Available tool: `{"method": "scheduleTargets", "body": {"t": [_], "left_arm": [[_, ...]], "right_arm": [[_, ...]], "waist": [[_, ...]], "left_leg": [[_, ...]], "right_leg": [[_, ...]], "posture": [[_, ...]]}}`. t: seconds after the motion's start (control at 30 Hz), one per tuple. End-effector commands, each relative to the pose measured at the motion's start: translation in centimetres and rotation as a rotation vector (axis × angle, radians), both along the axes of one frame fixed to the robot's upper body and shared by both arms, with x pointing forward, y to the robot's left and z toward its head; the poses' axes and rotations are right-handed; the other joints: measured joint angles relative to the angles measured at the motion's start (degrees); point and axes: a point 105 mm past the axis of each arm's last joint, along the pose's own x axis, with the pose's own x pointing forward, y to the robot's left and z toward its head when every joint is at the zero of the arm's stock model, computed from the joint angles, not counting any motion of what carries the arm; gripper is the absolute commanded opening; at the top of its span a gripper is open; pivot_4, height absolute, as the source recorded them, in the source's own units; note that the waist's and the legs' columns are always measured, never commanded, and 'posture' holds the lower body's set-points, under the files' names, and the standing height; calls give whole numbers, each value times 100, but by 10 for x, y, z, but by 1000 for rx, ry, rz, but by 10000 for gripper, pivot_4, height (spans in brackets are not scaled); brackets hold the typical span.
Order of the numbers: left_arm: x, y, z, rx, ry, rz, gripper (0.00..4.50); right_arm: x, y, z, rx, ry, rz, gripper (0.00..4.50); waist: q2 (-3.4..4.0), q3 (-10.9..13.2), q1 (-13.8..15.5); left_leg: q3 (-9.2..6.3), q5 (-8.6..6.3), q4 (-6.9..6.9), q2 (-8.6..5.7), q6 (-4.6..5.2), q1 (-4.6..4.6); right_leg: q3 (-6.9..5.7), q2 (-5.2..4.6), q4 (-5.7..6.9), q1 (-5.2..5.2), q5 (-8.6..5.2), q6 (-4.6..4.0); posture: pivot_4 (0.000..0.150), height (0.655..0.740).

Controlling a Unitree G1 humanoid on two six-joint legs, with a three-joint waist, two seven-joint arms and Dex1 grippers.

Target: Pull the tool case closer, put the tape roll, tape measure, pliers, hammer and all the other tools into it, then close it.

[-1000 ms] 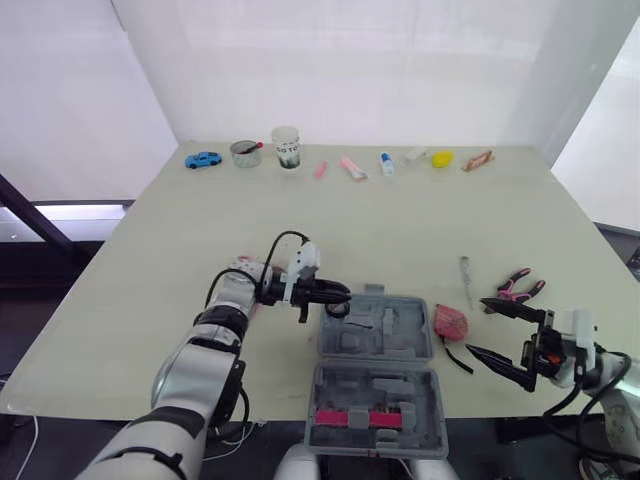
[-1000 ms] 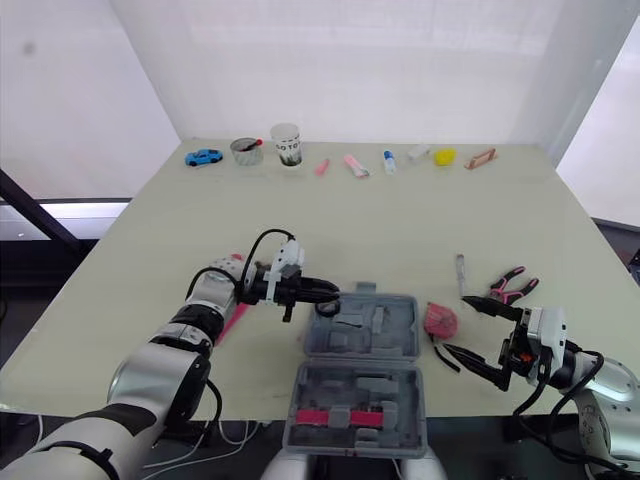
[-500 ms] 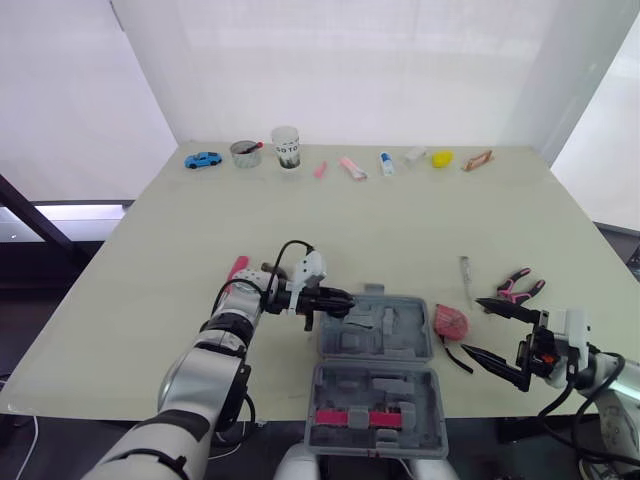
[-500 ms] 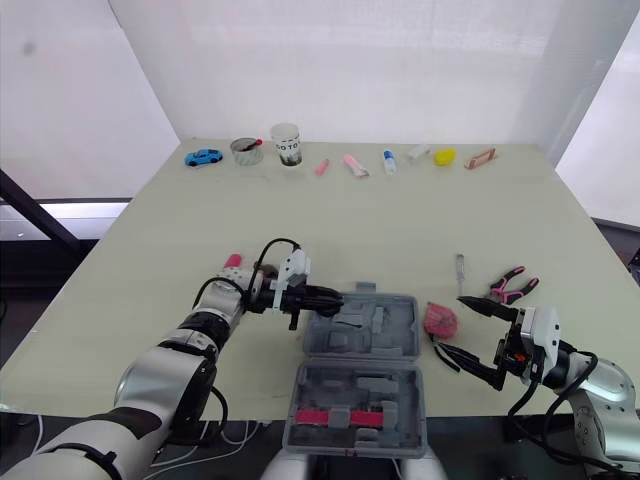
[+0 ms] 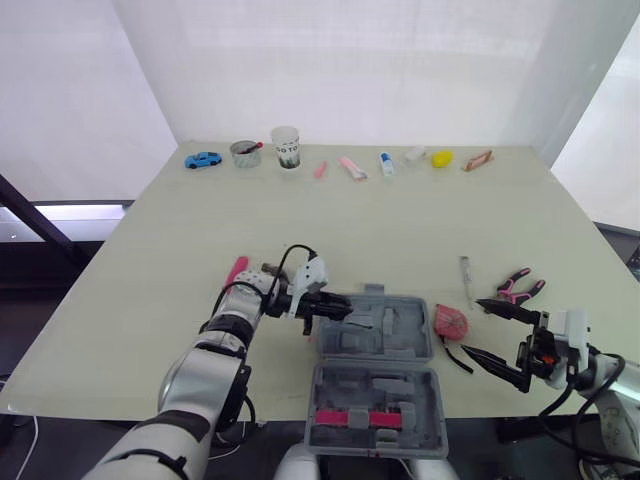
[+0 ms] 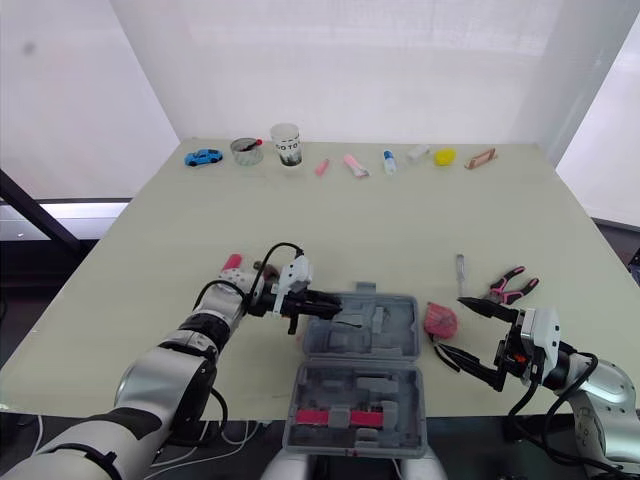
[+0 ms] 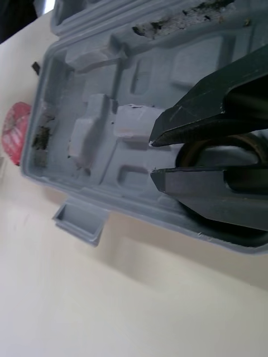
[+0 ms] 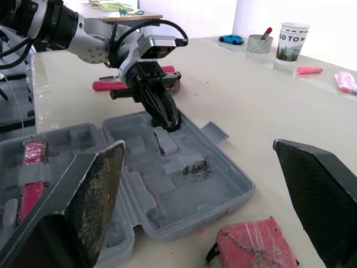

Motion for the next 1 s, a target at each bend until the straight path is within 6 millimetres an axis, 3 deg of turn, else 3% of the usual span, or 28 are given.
{"method": "scheduleTargets", "body": {"t": [0.03, 0.53, 0.77, 1.0], "left_arm": [[1, 5, -3, 16, -13, 22, 7292], [0, 16, -15, 41, -3, 92, 7292], [14, 5, 19, -153, -97, 134, 7292], [9, 27, 56, -304, -190, 134, 7292]], "right_arm": [[-1, 0, 8, -4, -49, 1, 45000], [2, 1, 8, -1, -52, 1, 45000], [2, 1, 9, 10, -52, 3, 45000], [1, -4, 7, 23, -27, -32, 45000]], "waist": [[0, 0, 0], [1, -6, -10], [0, -5, -2], [1, -5, -21]], "left_leg": [[0, 0, 0, 0, 0, 0], [0, 0, -1, 0, 0, 12], [0, 0, -1, 0, 0, 9], [0, 0, -4, 1, 0, 7]], "right_leg": [[0, 0, 0, 0, 0, 0], [0, 0, 2, 9, 0, 0], [-1, -1, 3, 9, 1, 0], [-1, -1, 0, 8, 1, 0]], "posture": [[1500, 7400], [1500, 7400], [1500, 7400], [1500, 7400]]}}
